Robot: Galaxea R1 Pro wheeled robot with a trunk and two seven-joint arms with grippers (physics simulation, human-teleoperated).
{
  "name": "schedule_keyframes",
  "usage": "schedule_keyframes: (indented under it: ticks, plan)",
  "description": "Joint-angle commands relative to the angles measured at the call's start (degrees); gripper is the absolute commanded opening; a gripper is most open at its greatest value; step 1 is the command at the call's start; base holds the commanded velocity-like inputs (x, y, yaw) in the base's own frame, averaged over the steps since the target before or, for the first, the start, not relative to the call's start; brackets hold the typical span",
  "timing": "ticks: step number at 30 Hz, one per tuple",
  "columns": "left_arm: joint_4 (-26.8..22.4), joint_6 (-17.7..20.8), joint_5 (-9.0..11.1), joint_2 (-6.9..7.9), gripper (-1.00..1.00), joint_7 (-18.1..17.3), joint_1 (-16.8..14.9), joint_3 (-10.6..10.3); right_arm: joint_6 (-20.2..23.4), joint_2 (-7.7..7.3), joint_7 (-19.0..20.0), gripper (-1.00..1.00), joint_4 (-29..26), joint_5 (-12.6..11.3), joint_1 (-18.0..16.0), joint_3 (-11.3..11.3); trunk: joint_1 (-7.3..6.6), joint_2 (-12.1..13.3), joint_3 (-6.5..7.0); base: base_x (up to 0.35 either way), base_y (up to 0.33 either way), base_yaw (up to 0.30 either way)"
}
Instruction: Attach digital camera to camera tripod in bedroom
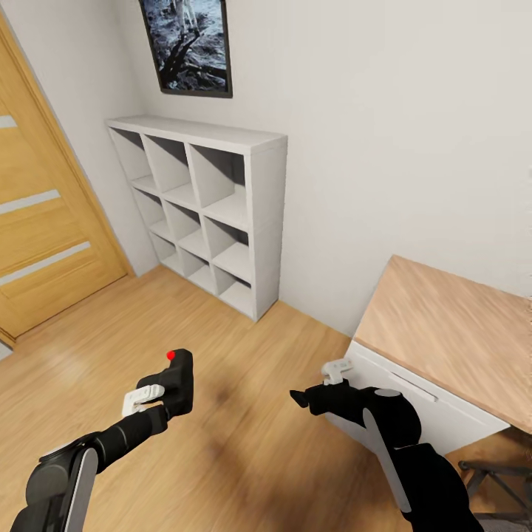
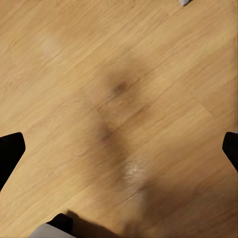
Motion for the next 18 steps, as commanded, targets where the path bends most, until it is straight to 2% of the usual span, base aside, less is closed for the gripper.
schedule_keyframes:
  ticks: [1,8,18]
  plan:
    - [-0.04,0.52,0.59,-0.05,-1.00,0.06,-0.04,0.14,0.29,0.02,0.02,1.00,-0.04,-0.07,-0.06,0.00,-0.22,0.38,0.23,0.000,0.000,-0.105]
    - [-0.04,0.52,0.56,-0.05,-1.00,0.06,-0.04,0.14,0.29,-0.11,0.02,1.00,-0.08,-0.07,-0.15,0.83,-1.76,3.18,2.13,0.000,0.000,-0.105]
    - [-0.01,0.52,0.55,-0.05,-1.00,0.06,-0.04,0.14,0.29,-0.30,0.10,1.00,-0.10,-0.07,-0.32,0.48,-3.95,7.19,4.84,0.000,0.000,-0.108]
